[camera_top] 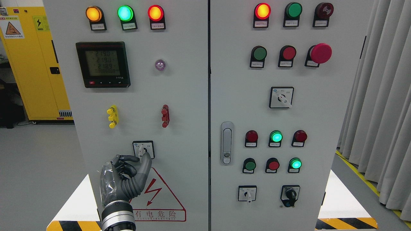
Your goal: Turn on light switch 1
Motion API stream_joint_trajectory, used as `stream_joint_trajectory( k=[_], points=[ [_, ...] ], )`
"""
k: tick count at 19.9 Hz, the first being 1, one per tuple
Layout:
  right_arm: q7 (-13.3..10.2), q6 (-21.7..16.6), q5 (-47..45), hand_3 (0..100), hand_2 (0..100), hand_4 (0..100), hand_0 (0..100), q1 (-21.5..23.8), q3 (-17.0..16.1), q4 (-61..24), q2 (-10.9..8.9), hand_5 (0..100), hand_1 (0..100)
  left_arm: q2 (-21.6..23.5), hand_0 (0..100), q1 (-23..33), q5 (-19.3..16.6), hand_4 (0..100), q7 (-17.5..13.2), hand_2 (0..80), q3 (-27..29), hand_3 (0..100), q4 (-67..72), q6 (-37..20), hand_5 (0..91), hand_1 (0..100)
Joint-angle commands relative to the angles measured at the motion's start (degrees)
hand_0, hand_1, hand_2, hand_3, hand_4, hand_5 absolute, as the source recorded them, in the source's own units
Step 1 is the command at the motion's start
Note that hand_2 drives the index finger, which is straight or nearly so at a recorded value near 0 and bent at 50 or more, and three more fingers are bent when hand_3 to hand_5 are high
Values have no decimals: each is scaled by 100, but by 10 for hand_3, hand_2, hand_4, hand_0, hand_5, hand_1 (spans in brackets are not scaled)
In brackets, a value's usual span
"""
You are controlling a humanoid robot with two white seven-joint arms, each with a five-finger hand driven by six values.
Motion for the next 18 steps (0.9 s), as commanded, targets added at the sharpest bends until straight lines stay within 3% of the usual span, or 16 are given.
stream_joint_trajectory(
  k=[1, 18],
  points=[
    [-1, 2, -167, 0, 40, 0, 0, -1, 0, 0, 0, 0, 500, -3, 233, -61, 2, 879, 0, 606, -6, 931, 40, 14, 855, 653],
    [-1, 2, -167, 0, 40, 0, 0, -1, 0, 0, 0, 0, 500, -12, 273, -61, -6, 882, 9, 624, -120, 934, 40, 23, 855, 645]
  ],
)
